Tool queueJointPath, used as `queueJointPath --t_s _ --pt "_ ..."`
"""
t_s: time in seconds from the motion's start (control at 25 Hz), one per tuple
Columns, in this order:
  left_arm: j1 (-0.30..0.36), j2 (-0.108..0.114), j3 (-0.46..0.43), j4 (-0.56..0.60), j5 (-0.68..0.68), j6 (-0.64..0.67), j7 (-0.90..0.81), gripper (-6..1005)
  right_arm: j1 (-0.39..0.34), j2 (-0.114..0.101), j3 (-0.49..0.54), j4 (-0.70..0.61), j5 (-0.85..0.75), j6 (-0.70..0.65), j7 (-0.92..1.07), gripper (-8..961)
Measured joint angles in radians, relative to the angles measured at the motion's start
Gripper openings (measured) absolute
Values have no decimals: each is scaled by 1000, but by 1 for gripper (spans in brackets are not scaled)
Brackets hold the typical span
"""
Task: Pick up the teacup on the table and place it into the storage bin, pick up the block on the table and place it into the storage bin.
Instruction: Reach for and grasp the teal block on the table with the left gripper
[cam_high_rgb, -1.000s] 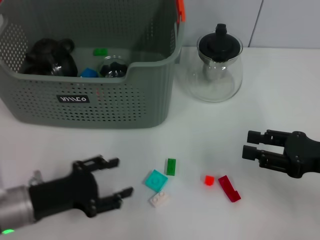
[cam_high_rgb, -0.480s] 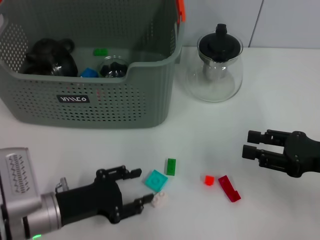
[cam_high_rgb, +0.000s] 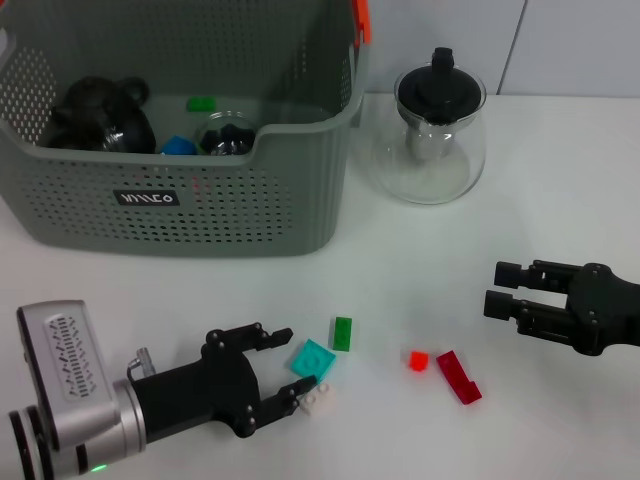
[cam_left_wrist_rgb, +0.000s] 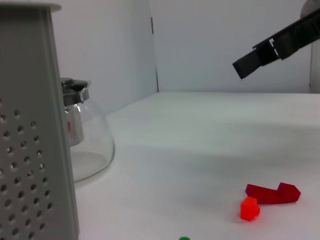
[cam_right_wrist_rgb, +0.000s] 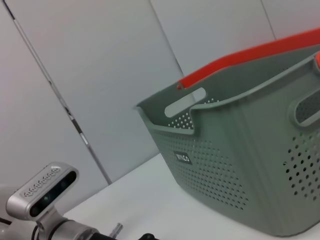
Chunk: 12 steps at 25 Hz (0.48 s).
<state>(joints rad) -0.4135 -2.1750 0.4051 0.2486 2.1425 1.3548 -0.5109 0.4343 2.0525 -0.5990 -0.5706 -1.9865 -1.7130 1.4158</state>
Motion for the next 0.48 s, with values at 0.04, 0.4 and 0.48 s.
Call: queueJointPath --t_s 0.04,0.4,0.48 --pt "0 0 0 -4 0 -1 5 580 0 0 0 0 0 0 0 582" --pt "-17 0 1 -52 0 -42 43 581 -3 0 -2 0 0 2 0 582" --pt "-17 0 2 -59 0 -43 48 581 -5 0 0 0 0 2 0 582"
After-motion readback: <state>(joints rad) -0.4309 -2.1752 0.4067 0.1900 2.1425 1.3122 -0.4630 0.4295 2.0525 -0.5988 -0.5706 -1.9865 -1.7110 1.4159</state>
